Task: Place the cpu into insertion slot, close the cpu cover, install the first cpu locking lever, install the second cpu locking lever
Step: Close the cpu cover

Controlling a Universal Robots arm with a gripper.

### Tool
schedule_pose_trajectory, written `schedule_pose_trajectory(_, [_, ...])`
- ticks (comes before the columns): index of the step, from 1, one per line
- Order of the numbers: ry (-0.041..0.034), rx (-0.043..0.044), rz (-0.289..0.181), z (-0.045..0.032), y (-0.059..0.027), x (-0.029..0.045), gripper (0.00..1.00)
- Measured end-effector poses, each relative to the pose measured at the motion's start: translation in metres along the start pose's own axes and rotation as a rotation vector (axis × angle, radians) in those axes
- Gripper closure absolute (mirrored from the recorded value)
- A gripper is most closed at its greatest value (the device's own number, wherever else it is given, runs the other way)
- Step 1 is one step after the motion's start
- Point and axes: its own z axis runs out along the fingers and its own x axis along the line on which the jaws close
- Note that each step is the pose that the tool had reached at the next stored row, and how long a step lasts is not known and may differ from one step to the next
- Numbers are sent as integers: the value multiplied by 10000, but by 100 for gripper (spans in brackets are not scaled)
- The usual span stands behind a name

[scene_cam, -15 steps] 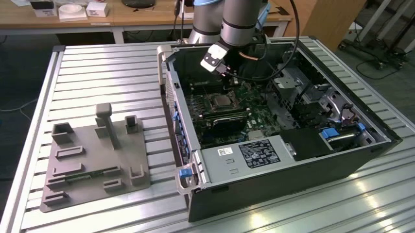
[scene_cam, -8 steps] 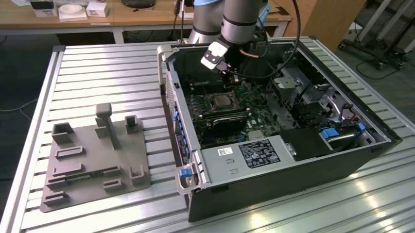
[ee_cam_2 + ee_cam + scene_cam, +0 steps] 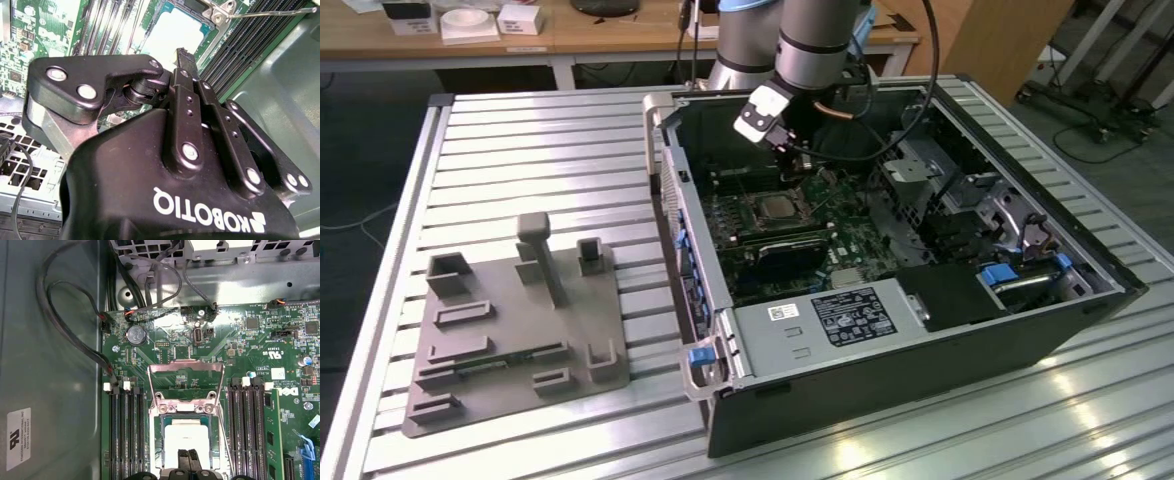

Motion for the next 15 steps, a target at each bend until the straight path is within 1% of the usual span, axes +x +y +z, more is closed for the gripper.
schedule_pose_trajectory(7, [1, 0, 1, 1, 19, 1, 90])
schedule_pose_trajectory(15, [2, -1, 1, 1, 21, 1, 90])
